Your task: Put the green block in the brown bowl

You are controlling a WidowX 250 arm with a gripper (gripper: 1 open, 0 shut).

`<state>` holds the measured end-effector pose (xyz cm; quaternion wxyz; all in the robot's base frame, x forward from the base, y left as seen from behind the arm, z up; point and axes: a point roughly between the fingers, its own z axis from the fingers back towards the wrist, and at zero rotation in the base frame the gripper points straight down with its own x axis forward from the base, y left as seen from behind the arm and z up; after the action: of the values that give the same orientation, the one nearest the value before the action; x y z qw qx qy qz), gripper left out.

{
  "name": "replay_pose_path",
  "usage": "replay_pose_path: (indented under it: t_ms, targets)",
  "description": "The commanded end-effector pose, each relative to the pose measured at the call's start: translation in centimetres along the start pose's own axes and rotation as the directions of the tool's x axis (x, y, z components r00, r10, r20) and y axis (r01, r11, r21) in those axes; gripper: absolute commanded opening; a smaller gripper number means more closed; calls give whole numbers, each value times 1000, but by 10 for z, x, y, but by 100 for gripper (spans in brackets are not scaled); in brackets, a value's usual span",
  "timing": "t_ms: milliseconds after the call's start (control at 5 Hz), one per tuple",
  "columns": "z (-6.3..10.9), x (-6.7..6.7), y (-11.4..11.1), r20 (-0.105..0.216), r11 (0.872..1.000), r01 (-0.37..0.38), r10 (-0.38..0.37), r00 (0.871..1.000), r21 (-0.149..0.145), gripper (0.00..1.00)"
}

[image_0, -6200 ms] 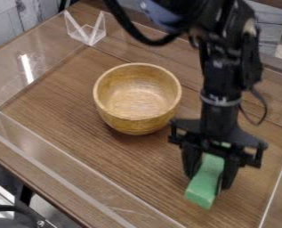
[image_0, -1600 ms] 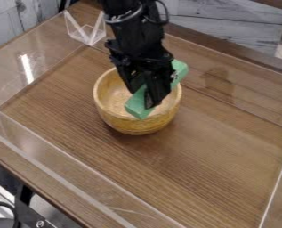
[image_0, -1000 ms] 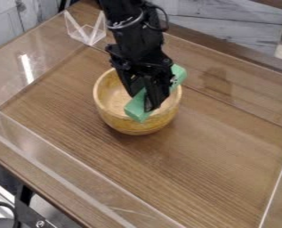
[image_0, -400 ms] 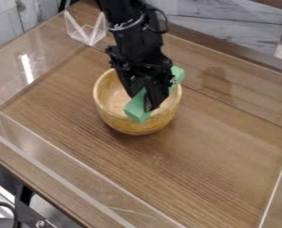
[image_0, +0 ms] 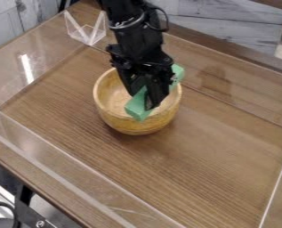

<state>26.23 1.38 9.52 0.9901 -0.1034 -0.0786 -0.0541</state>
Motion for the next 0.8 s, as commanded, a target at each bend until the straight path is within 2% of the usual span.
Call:
replay_pose_path:
  t_ms: [0,600]
  targets:
    - [13,13,5,52,1000,2,-3,999,22,0]
    - [9,17,10,52,1000,-2,1,999,25,0]
